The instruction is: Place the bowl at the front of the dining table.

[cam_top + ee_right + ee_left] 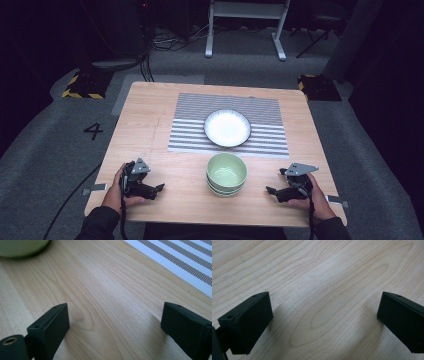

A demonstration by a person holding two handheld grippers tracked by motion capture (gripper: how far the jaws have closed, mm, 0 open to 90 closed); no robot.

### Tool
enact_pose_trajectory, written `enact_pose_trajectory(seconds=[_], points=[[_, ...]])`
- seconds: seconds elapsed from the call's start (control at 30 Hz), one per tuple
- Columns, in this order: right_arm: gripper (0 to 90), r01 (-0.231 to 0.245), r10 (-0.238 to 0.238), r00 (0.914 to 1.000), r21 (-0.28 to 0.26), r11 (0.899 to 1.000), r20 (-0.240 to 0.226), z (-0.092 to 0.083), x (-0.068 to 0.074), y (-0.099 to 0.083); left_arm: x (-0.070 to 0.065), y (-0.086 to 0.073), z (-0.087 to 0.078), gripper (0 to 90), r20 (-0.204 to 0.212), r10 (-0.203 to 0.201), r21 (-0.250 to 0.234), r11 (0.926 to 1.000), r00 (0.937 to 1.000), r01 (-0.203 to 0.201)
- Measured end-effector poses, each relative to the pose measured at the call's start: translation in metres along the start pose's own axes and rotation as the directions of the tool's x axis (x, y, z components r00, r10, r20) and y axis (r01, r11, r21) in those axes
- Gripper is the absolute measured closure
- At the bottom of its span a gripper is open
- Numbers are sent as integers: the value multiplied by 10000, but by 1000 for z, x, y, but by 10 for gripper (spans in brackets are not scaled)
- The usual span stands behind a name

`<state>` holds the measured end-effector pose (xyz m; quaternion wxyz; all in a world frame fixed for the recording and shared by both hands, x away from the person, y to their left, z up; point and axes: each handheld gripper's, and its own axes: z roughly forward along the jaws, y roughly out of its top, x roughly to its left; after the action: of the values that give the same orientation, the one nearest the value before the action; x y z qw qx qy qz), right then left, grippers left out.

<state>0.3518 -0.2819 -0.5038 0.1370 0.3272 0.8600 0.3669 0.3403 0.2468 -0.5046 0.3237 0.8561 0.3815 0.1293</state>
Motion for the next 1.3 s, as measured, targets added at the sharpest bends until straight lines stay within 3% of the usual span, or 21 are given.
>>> enact_pose_trajectory(seconds=[0.07,0.13,0.17,0.33,0.43,0.77,1.3], points=[[113,-31,31,10000,-3,10000,-37,-1,0,0,0,0,0,1,2,1,-2,10000,10000,-1],[199,-16,12,9996,-135,9999,-290,-3,-1,1,0,0,0,1,0,1,0,10000,10000,-1],[167,15,-18,9996,-132,9999,-288,-4,-1,2,0,0,0,1,8,-4,-6,10000,10000,4],[173,178,-185,9994,-246,9995,-296,-9,2,6,0,0,0,1,15,-21,-8,10000,10000,21],[180,681,-686,9975,-243,9974,-189,-14,7,12,0,0,0,1,12,-15,-6,10000,10000,15],[191,1392,-1432,9884,-755,9874,-510,-23,23,35,0,0,0,1,11,-15,-7,10000,10000,15],[178,1851,-1934,9781,-1023,9774,-775,-26,34,51,0,0,0,0,12,-7,-8,10000,10000,7]])
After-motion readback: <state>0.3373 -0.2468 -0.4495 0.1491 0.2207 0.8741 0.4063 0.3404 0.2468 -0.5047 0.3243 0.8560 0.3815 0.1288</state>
